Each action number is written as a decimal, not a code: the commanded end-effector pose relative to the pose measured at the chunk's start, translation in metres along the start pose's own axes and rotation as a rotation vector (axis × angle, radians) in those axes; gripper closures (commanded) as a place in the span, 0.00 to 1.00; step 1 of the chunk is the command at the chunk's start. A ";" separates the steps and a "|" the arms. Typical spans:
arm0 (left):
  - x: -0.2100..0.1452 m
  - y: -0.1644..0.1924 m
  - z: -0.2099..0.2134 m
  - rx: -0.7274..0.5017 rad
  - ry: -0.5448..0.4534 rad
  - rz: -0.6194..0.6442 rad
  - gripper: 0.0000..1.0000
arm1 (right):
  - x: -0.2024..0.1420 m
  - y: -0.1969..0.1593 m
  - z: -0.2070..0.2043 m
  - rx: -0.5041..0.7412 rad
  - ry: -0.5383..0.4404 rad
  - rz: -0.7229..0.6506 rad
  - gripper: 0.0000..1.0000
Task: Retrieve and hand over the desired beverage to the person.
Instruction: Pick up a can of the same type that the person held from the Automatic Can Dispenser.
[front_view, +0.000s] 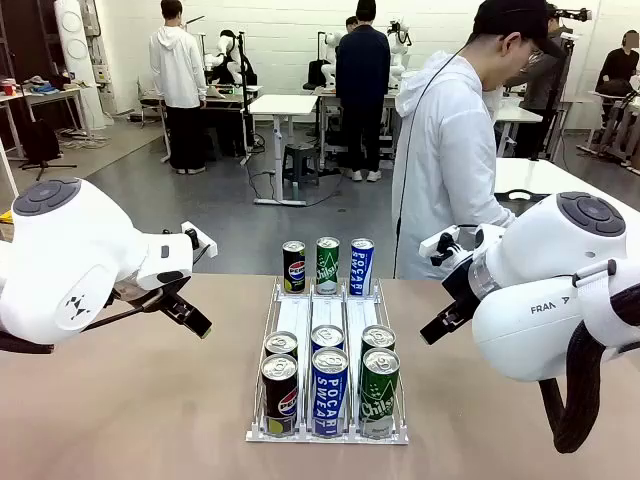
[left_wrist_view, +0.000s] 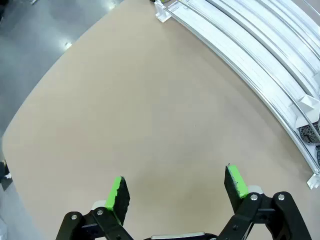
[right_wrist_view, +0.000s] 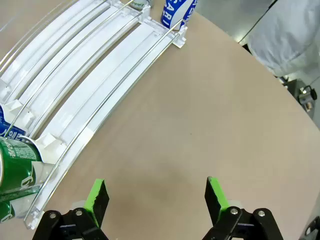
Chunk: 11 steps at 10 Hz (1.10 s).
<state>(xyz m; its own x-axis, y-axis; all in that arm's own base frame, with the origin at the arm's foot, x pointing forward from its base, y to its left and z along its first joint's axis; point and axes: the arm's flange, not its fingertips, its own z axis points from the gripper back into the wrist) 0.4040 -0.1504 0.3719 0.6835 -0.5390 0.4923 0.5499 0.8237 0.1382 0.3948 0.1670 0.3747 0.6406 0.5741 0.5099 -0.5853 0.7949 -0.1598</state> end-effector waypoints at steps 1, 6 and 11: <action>0.000 0.000 0.000 0.000 0.000 0.000 0.00 | 0.000 0.000 0.000 0.000 0.000 0.000 0.00; 0.000 0.000 0.000 0.000 0.000 0.000 0.00 | 0.000 0.000 0.000 0.000 0.000 0.000 0.00; 0.000 0.000 0.000 0.000 0.000 0.000 0.00 | 0.000 0.000 0.000 0.000 0.000 0.000 0.00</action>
<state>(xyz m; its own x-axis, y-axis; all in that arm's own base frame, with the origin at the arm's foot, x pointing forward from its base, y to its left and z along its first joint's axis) 0.4039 -0.1507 0.3719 0.6833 -0.5392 0.4923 0.5503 0.8235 0.1382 0.3948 0.1671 0.3747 0.6404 0.5745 0.5098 -0.5854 0.7948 -0.1602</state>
